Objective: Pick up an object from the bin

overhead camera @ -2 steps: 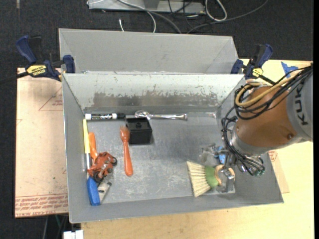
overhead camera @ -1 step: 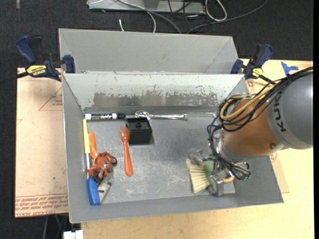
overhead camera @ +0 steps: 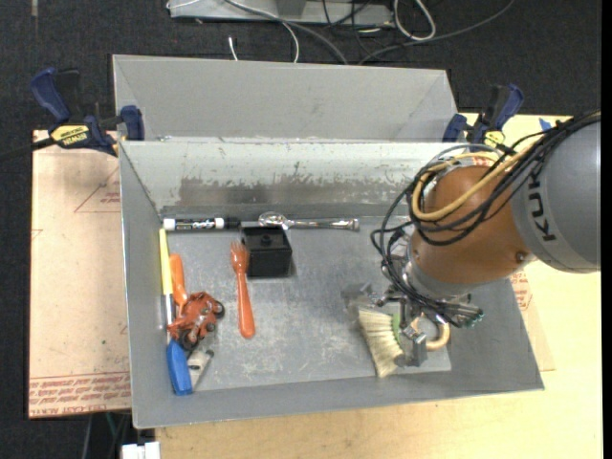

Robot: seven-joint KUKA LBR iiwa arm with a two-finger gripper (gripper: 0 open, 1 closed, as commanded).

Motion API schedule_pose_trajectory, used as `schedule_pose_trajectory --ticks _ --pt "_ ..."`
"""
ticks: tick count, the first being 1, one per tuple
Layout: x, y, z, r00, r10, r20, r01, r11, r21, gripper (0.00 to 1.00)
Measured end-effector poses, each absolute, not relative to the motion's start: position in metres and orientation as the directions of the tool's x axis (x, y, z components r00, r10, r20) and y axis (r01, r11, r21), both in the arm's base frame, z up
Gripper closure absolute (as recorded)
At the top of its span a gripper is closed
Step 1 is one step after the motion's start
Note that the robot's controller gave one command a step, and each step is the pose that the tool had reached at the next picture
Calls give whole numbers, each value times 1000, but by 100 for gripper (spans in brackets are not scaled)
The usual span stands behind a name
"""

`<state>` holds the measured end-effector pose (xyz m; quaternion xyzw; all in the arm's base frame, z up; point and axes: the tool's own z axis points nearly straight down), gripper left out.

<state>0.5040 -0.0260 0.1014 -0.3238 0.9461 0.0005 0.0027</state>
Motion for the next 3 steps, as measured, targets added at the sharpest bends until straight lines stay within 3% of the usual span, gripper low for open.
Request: schedule_pose_trajectory --ticks 1,2,3 --pt "496 -20 87 -811 -585 -12 -585 811 -7 0" --pt "505 -56 70 -738 -674 -14 -674 738 -5 100" --pt "505 -56 70 -738 -675 -13 -675 738 -5 100"
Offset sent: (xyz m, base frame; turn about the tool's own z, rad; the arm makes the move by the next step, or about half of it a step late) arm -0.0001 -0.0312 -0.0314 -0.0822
